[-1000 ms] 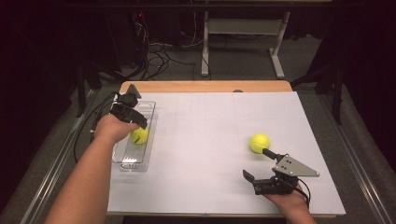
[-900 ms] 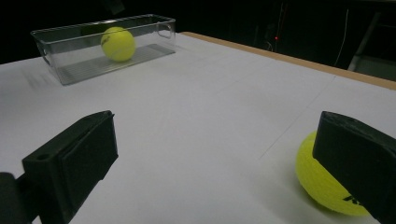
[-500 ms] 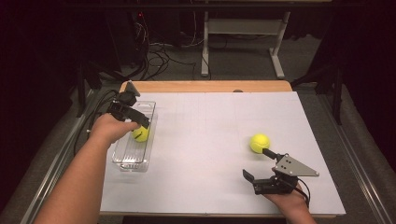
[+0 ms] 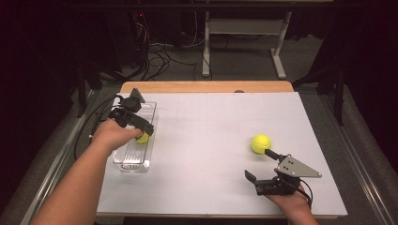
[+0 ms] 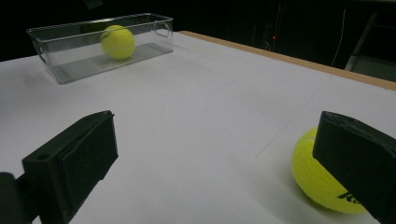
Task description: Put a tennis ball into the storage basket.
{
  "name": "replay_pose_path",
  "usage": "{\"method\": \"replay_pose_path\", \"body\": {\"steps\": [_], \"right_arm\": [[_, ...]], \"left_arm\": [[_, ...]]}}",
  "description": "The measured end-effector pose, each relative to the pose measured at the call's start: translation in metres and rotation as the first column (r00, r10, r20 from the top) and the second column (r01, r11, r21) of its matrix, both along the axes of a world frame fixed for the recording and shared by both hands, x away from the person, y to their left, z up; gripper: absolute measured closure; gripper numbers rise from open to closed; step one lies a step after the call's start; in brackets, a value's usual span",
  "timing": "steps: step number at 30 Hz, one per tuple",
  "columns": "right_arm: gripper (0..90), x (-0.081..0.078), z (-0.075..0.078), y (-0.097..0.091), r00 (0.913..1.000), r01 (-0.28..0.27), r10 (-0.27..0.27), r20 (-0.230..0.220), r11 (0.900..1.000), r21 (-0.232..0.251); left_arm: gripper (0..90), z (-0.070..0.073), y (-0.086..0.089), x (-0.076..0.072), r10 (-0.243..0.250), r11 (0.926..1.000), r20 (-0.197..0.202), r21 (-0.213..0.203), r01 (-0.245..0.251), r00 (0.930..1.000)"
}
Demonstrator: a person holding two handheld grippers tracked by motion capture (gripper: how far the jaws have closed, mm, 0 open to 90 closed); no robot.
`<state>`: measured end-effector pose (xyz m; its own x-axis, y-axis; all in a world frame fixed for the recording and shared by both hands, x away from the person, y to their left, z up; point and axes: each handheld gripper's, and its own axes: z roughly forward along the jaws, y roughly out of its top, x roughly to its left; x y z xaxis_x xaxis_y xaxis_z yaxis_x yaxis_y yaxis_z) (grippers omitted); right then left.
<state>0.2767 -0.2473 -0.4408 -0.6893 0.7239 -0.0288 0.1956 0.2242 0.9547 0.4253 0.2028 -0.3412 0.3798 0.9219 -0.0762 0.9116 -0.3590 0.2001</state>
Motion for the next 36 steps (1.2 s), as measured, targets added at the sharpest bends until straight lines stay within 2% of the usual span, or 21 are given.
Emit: {"method": "replay_pose_path", "body": {"steps": [4,11,22,36], "right_arm": [[0.2,0.0,-0.001,-0.001,1.0,0.004,-0.004,-0.004,1.0,0.001],[0.2,0.0,0.0,0.0,1.0,0.001,-0.001,0.001,1.0,-0.001],[0.2,-0.001,0.0,0.0,1.0,0.002,-0.002,0.0,1.0,-0.004],[0.2,-0.001,0.0,-0.001,1.0,0.004,-0.004,0.0,1.0,-0.007]], "left_arm": [[0.7,0.002,-0.006,-0.006,-0.027,0.9996,0.014,0.004,0.027,0.9995],[0.7,0.001,-0.021,-0.017,-0.071,0.9975,0.012,0.006,0.07,0.9974],[0.7,-0.003,-0.051,-0.031,-0.135,0.9908,0.026,0.008,0.135,0.9905],[0.7,-0.013,-0.073,-0.04,-0.188,0.9817,0.01,-0.032,0.188,0.9822]]}}
